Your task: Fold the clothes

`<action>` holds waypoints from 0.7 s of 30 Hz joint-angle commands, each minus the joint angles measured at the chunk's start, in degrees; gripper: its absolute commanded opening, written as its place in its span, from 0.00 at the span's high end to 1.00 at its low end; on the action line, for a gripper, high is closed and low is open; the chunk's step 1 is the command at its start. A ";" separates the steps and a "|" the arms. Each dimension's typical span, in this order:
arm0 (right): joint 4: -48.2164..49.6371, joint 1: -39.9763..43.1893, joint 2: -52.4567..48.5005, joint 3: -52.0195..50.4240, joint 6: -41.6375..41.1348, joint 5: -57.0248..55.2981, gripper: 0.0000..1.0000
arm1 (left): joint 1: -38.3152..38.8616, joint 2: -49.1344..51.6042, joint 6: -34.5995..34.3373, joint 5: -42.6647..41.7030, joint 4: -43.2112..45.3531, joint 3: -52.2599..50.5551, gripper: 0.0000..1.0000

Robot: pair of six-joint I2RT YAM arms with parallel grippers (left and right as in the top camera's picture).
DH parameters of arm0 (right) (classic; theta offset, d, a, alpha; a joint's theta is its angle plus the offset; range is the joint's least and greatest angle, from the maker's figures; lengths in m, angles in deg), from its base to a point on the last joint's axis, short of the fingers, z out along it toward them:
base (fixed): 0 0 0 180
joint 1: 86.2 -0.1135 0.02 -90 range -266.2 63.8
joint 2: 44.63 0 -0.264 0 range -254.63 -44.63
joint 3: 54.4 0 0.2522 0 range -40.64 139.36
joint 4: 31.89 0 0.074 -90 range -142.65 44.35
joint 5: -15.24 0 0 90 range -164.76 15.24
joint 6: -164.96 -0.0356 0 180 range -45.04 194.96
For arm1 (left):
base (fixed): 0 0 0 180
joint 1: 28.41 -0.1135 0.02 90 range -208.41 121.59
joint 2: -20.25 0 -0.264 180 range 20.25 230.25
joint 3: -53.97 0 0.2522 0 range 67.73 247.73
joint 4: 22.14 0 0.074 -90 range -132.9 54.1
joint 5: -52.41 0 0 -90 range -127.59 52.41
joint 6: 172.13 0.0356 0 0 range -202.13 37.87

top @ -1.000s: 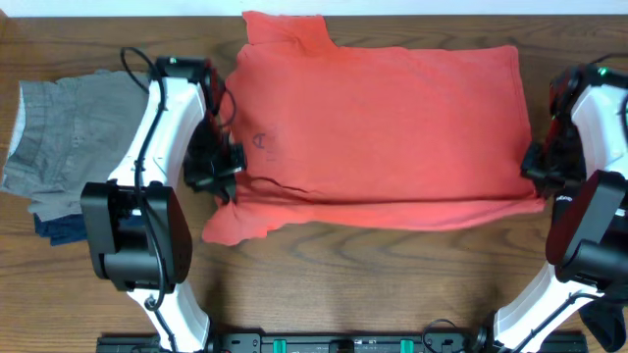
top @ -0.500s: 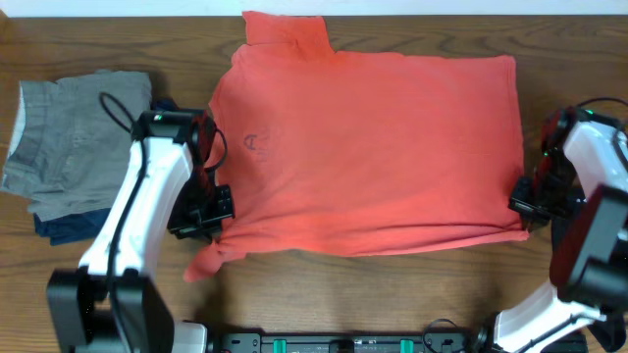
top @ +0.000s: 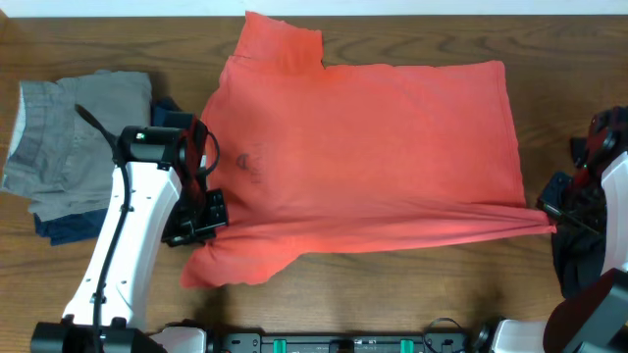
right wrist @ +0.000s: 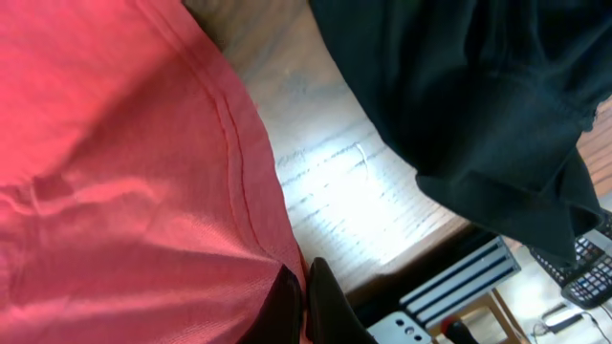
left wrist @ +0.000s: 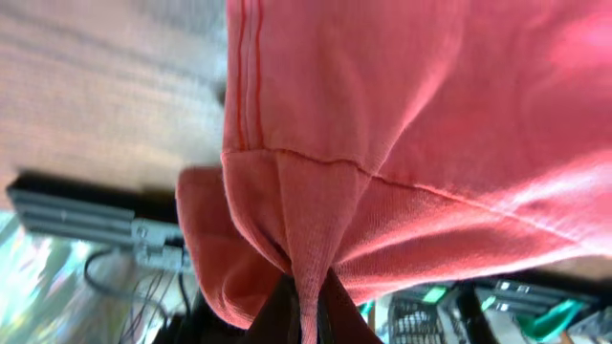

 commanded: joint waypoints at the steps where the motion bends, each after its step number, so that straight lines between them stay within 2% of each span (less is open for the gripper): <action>1: 1.64 0.66 0.11 -0.33 -0.72 -0.46 0.99 | -0.17 -0.35 -0.48 0.44 2.27 -0.20 0.94; 7: 7.54 0.66 0.02 -0.33 2.25 3.02 0.99 | -0.17 -0.33 -1.42 0.24 8.24 -0.20 0.94; 21: 13.44 0.59 -0.09 -0.39 4.24 4.79 0.99 | -0.17 2.03 -1.57 0.22 16.94 -0.20 0.94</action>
